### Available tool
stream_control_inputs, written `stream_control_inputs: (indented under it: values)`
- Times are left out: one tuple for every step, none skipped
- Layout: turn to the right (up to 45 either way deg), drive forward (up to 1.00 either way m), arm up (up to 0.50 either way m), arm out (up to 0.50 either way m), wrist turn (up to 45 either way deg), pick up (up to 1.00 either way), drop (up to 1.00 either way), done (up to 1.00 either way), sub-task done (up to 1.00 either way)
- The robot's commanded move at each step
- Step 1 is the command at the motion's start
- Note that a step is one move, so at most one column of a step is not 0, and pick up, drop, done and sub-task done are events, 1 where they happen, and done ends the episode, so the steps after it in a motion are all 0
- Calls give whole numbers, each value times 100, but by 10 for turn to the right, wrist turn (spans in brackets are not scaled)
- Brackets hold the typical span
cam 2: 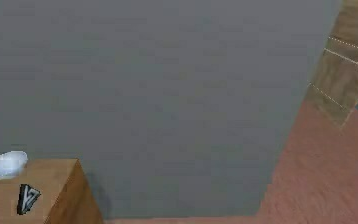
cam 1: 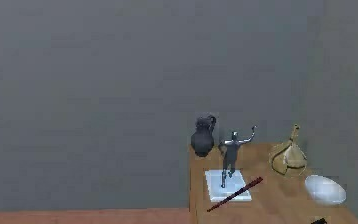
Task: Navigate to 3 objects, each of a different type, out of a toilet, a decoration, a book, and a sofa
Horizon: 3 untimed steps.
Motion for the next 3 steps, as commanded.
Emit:
stream_control_inputs:
  values:
    - [-450, 0, 0, 0, 0, 0, 0, 0, 0]
    - [-450, 0, 0, 0, 0, 0, 0, 0, 0]
    - [-60, 0, 0, 0, 0, 0, 0, 0, 0]
